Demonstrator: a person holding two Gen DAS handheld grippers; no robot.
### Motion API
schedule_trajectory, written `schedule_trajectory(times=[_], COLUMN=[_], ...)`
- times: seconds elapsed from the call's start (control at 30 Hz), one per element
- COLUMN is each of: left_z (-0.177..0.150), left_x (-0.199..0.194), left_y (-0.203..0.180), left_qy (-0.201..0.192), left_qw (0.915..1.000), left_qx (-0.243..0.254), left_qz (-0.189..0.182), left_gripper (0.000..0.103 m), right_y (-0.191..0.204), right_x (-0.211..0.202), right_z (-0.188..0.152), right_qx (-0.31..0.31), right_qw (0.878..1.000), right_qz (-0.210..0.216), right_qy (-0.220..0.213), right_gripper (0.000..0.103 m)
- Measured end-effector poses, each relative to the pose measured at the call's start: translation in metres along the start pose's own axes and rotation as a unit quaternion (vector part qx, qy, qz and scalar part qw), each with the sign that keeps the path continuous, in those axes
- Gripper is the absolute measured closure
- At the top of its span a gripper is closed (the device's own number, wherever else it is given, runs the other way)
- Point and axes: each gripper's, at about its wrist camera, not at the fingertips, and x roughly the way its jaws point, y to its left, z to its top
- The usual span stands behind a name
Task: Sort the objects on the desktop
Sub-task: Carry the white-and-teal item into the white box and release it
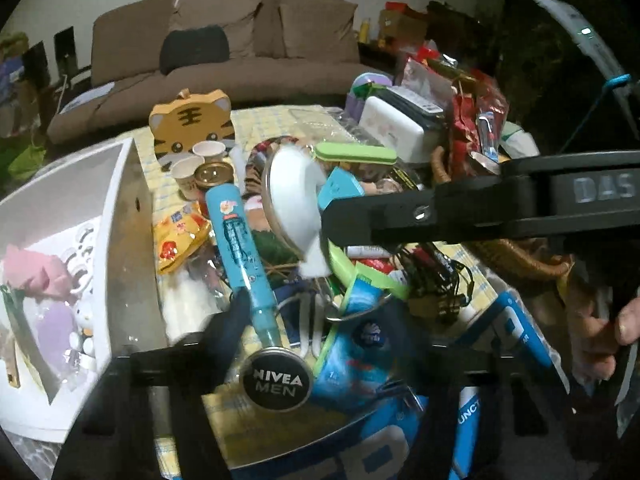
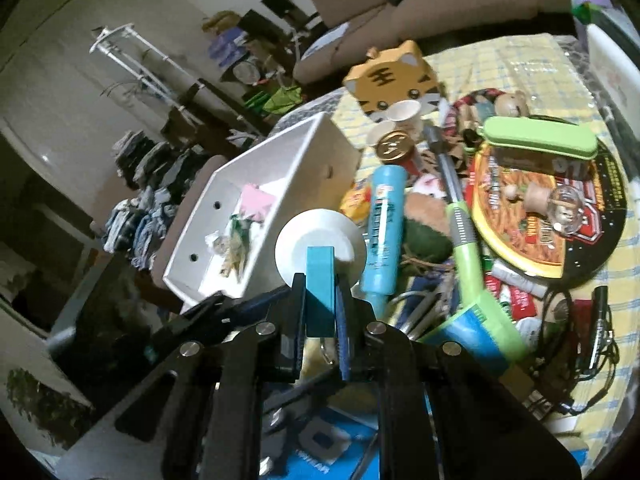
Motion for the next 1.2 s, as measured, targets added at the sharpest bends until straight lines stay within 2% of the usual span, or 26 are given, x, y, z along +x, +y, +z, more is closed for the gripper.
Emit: schedule_trajectory(times=[0.07,0.1,0.13,0.37,0.53,0.7,0.9,1.03,1.2], left_z=[-0.001,-0.001,-0.001,-0.001,0.003,-0.003,-0.024,-0.03,-0.039], left_x=[-0.001,-0.002,-0.005,-0.04,-0.073,-0.107,-0.128,-0.128,-0.14], left_y=[0.008,0.012,0.016,0.038,0.076,0.122,0.194,0.235,0.288], left_qy=[0.003,0.002,0.0,-0.022,-0.031,-0.035,-0.027,-0.017,-0.025], left_qw=[0.9998,0.9995,0.999,0.9977,0.9957,0.9953,0.9915,0.9876,0.9803], left_qx=[-0.017,-0.027,-0.037,-0.048,-0.074,-0.085,-0.127,-0.151,-0.189], left_qz=[-0.012,-0.016,-0.024,-0.042,-0.048,-0.03,0.011,0.039,0.053], left_gripper=[0.067,0.08,0.083,0.084,0.083,0.083,0.084,0.084,0.084], right_y=[0.007,0.009,0.012,0.048,0.086,0.14,0.186,0.196,0.213], right_x=[-0.002,-0.002,-0.002,0.002,0.019,0.058,0.115,0.154,0.209], right_z=[-0.001,-0.001,-0.001,0.008,0.024,0.039,0.056,0.07,0.08], right_qx=[-0.006,-0.008,-0.01,-0.037,-0.053,-0.082,-0.1,-0.102,-0.13], right_qw=[1.0,1.0,1.0,0.999,0.998,0.996,0.994,0.993,0.986], right_qz=[0.003,0.005,0.006,0.016,0.029,0.031,0.022,-0.004,-0.032], right_qy=[-0.002,-0.003,-0.004,-0.01,0.001,0.022,0.044,0.061,0.1], right_gripper=[0.09,0.09,0.09,0.09,0.09,0.09,0.09,0.09,0.09])
